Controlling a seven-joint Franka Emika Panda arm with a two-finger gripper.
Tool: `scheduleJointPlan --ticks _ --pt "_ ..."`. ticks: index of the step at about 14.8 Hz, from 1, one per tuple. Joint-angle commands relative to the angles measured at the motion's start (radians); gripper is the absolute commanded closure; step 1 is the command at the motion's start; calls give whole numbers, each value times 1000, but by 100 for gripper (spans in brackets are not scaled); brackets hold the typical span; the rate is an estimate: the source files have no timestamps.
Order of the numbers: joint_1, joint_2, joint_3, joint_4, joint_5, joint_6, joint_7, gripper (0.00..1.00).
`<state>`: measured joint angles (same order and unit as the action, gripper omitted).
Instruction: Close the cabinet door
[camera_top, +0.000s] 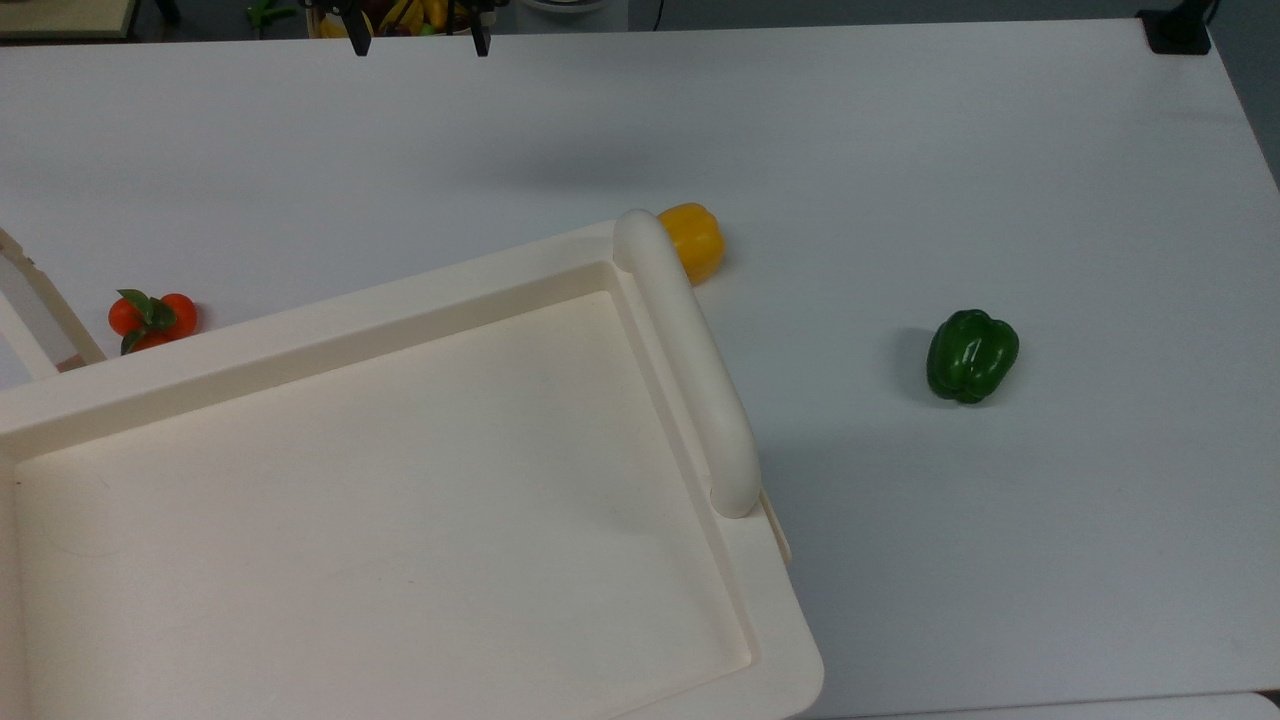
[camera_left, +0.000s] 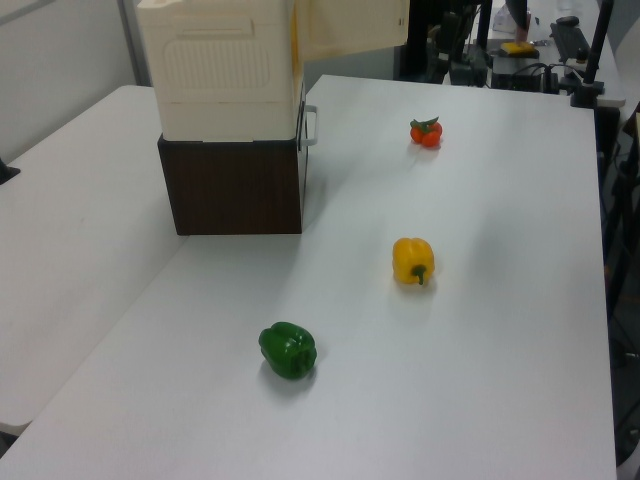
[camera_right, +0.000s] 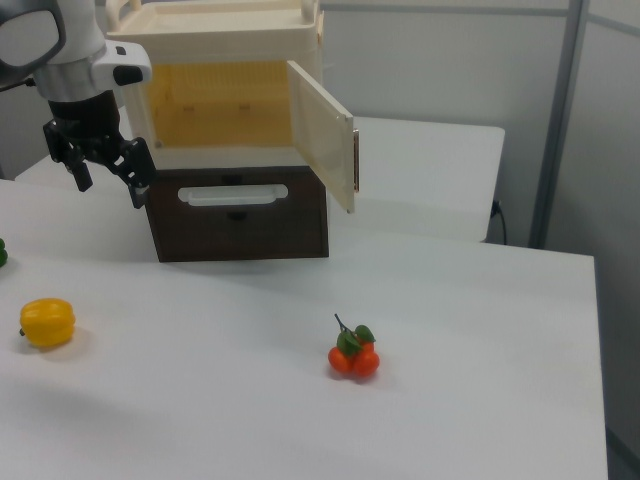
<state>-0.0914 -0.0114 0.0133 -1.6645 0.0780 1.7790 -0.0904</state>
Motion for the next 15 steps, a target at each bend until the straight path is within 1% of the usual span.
scheduleJointPlan --ticks 1,3,4,5,7,8,13,14,15 --pt "4 -18 -4 -11 3 -10 -6 0" --pt "1 -16 -4 -9 3 -7 -14 0" --pt "1 -16 -4 -9 3 -3 -6 12" --pt "2 -15 -4 -9 3 -1 -9 34" --pt "2 -16 -4 -3 17 -1 -5 86" --pt "2 -18 -4 -3 19 -3 -3 100" --pt "-8 -19 -6 -3 23 -3 -2 100" --pt "-19 -21 -18 -3 23 0 -2 100" --pt "-40 -19 -41 0 22 29 23 100"
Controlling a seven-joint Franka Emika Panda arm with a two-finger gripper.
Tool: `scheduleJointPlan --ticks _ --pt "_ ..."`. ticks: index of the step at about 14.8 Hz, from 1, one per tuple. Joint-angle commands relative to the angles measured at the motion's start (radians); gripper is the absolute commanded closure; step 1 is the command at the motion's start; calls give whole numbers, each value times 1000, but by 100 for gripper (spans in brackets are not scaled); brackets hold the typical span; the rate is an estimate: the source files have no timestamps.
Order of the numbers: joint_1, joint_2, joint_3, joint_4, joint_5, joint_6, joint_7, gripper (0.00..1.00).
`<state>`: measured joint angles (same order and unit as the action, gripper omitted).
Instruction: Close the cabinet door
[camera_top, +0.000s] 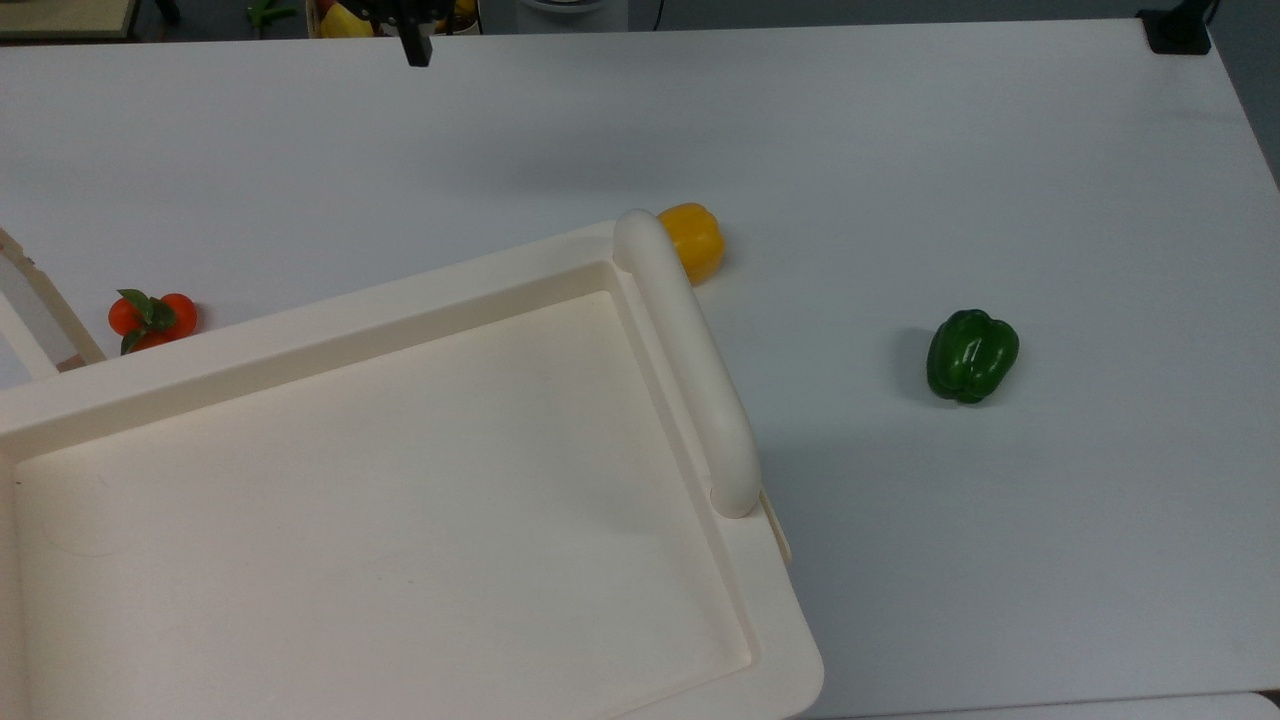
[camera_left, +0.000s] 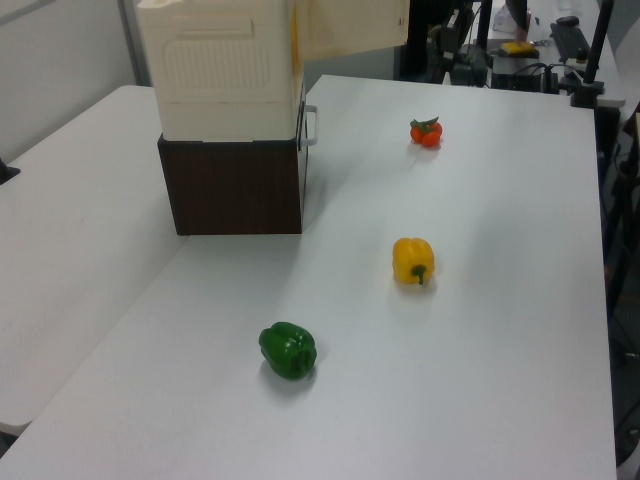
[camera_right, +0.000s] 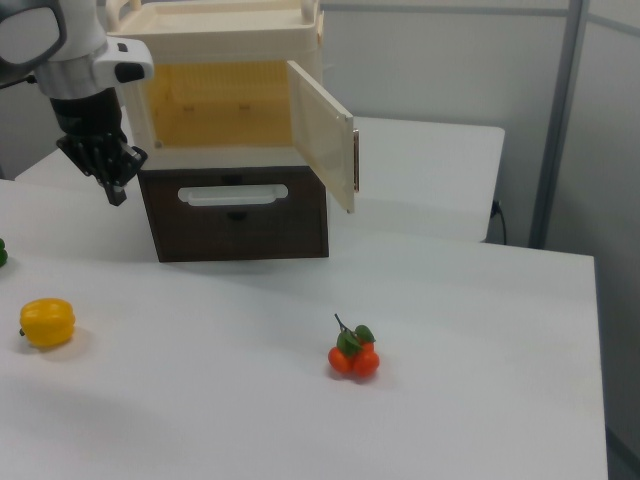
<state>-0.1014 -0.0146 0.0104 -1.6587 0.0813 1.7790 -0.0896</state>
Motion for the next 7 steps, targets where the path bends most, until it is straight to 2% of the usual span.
scheduleJointPlan --ticks 1,3,4,5,7 --pt "-34 -16 -84 -7 18 107 83 100" --pt "-58 -15 -154 -7 24 271 135 100" --pt "-64 -8 -191 -7 69 346 148 100" --pt "-64 -1 -238 -7 142 447 148 100" --pt "-64 42 -297 -7 274 638 148 100"
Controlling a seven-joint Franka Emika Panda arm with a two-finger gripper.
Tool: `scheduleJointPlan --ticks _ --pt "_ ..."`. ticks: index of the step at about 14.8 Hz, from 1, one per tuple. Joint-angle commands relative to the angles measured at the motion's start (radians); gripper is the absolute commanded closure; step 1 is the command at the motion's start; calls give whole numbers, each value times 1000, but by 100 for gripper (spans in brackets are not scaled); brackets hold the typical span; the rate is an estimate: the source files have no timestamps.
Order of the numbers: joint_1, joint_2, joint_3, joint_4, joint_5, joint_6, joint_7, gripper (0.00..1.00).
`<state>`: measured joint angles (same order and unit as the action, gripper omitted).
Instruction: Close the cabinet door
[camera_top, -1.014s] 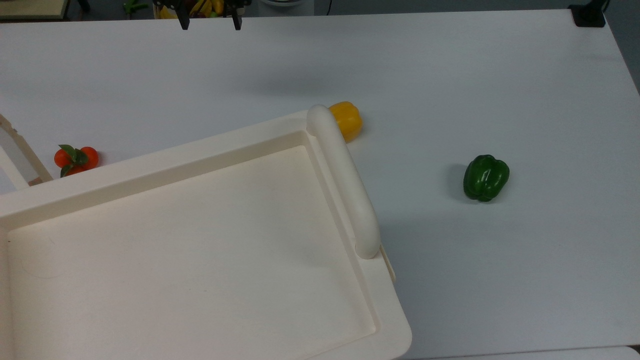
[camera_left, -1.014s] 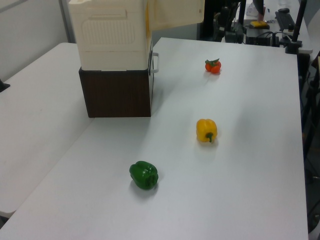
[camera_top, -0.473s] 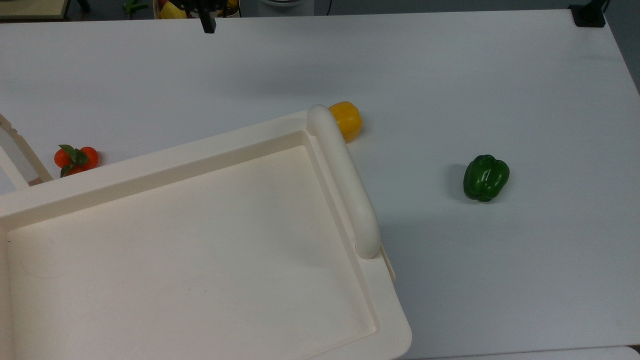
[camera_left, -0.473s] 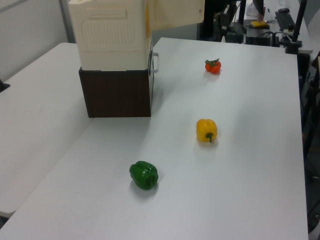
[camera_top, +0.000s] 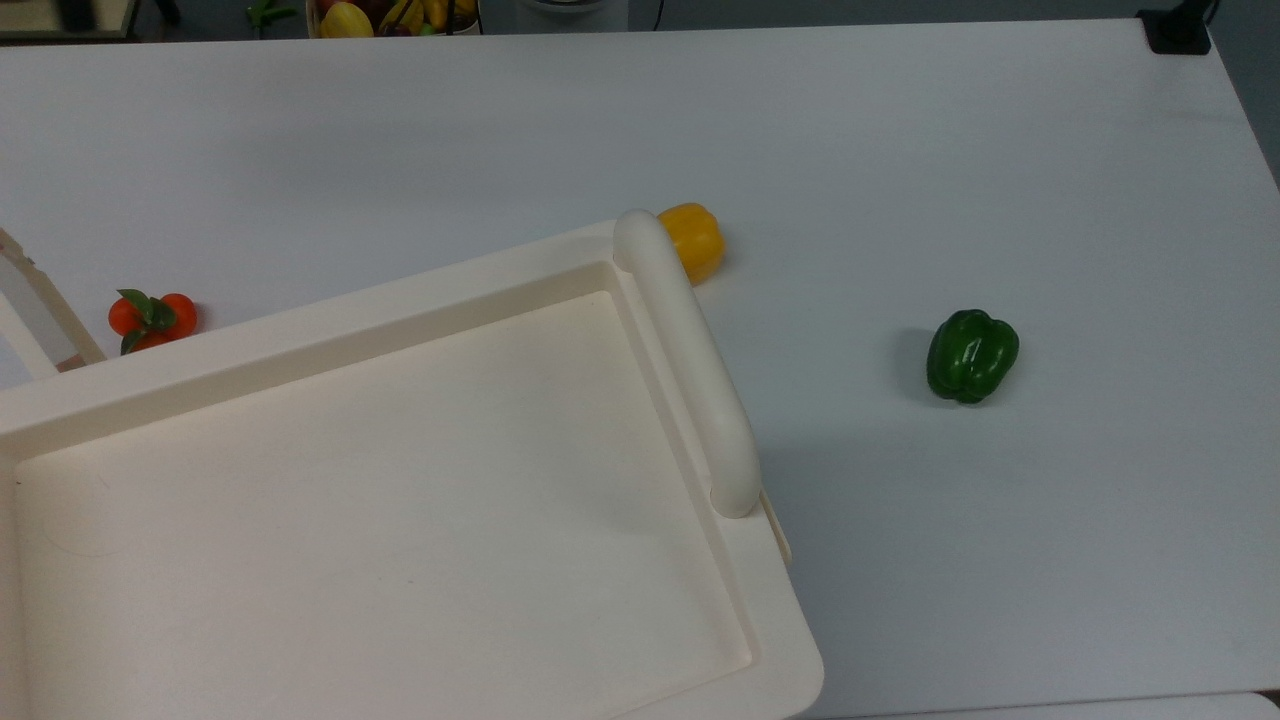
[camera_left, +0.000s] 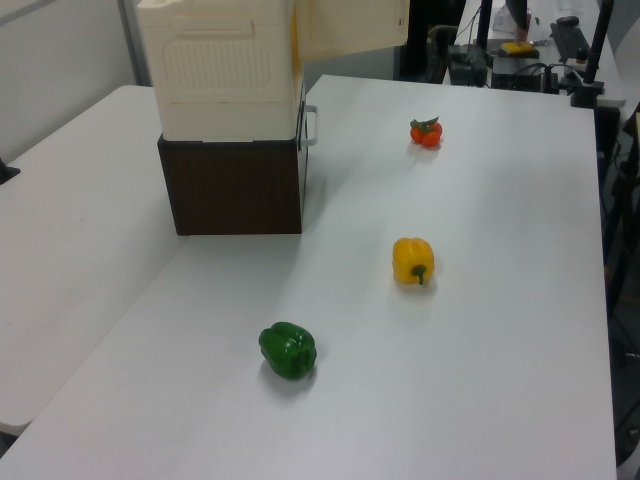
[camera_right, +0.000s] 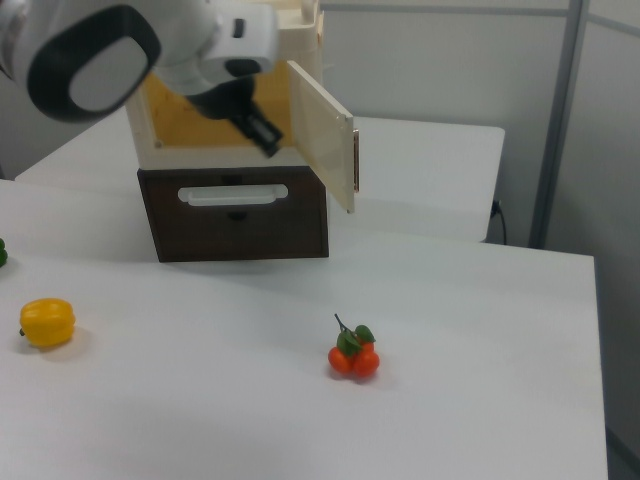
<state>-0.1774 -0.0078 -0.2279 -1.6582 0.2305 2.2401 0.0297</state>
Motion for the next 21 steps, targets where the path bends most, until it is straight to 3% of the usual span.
scheduleJointPlan --ticks 1,3,5,6,9,12,15,18,21 --pt "12 64 -74 -8 191 269 18 100" --pt "-13 136 -87 -6 298 427 18 100" --pt "-19 216 -87 29 490 576 13 100" --pt "-22 245 -85 52 524 579 10 100" --pt "-19 313 -50 101 529 584 10 100" --pt "-16 313 10 101 529 585 9 100" --pt "-11 266 28 46 524 558 -33 100" --pt "-25 207 27 20 518 307 -108 100" --pt "-17 193 27 21 512 190 -129 100"
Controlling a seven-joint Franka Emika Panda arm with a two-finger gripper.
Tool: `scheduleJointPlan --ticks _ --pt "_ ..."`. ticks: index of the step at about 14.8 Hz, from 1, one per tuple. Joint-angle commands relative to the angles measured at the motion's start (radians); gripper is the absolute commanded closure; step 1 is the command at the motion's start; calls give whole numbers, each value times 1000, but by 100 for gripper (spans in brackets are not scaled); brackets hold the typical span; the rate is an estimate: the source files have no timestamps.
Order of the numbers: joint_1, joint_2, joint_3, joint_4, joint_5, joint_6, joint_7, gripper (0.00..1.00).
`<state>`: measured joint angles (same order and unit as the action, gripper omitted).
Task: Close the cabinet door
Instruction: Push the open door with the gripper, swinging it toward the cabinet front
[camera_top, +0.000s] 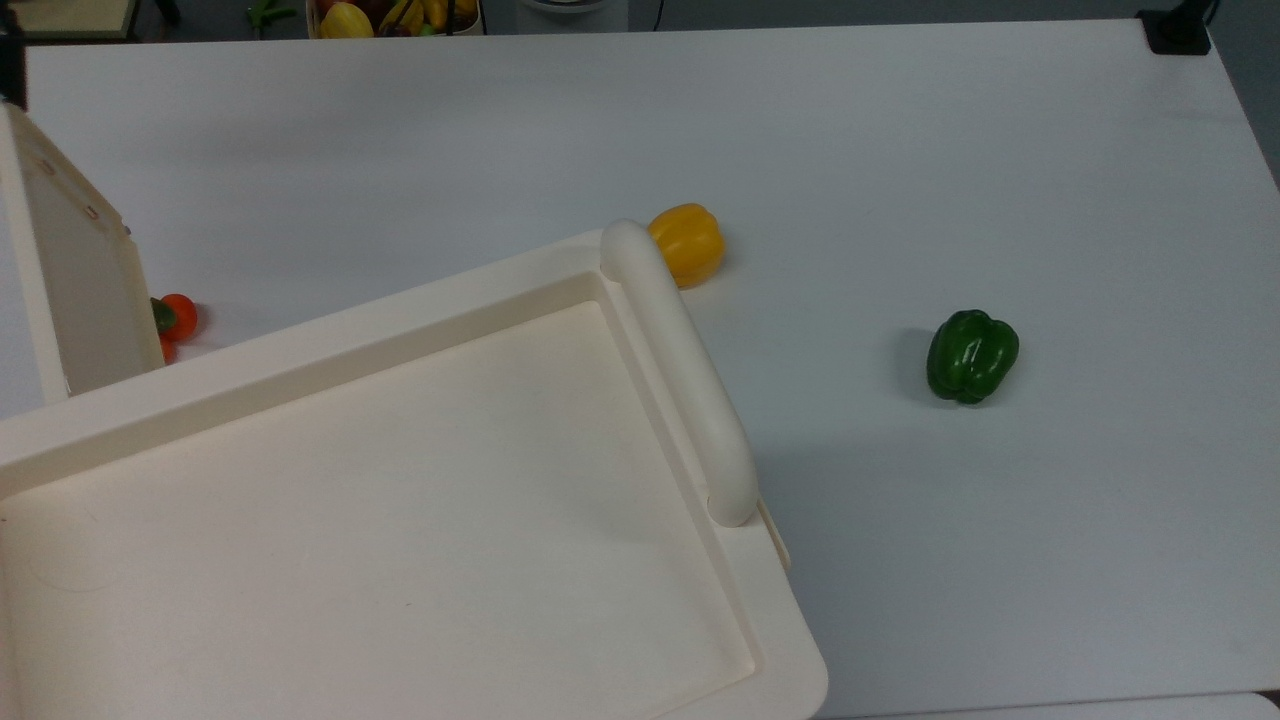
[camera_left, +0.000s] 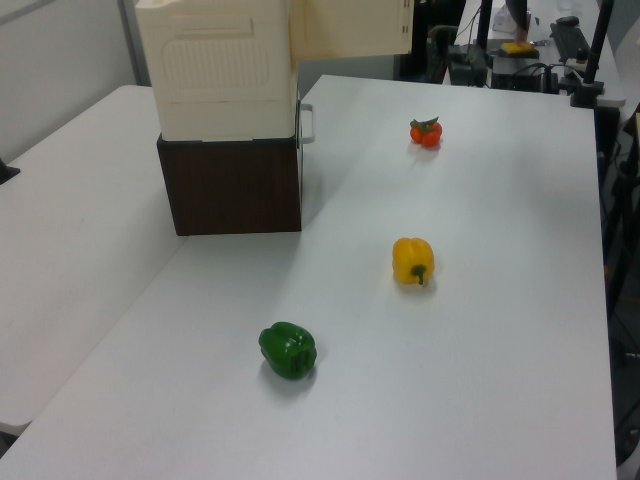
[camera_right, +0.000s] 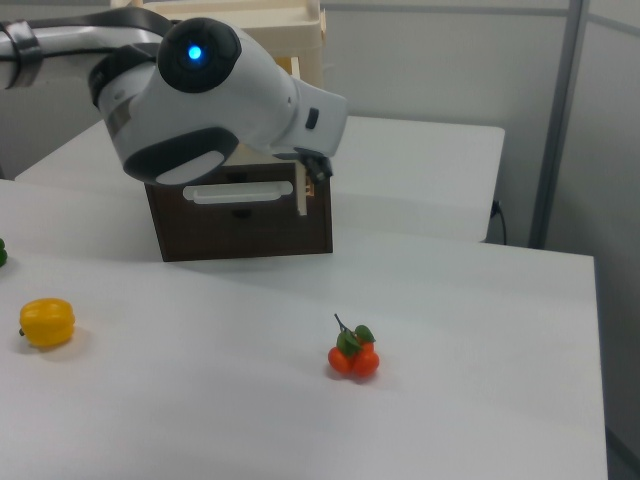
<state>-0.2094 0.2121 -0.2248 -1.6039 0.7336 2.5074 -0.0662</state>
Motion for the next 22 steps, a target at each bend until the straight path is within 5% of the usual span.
scheduleJointPlan --ticks 1,6,9,12,22 --pt "22 -28 31 -33 7 -84 -33 100" --pt "34 -4 183 -10 4 -68 -26 100" --pt "102 68 200 57 10 -47 -24 100" --pt "142 151 298 91 7 253 -33 100" --pt "182 227 325 136 -14 459 -35 100"
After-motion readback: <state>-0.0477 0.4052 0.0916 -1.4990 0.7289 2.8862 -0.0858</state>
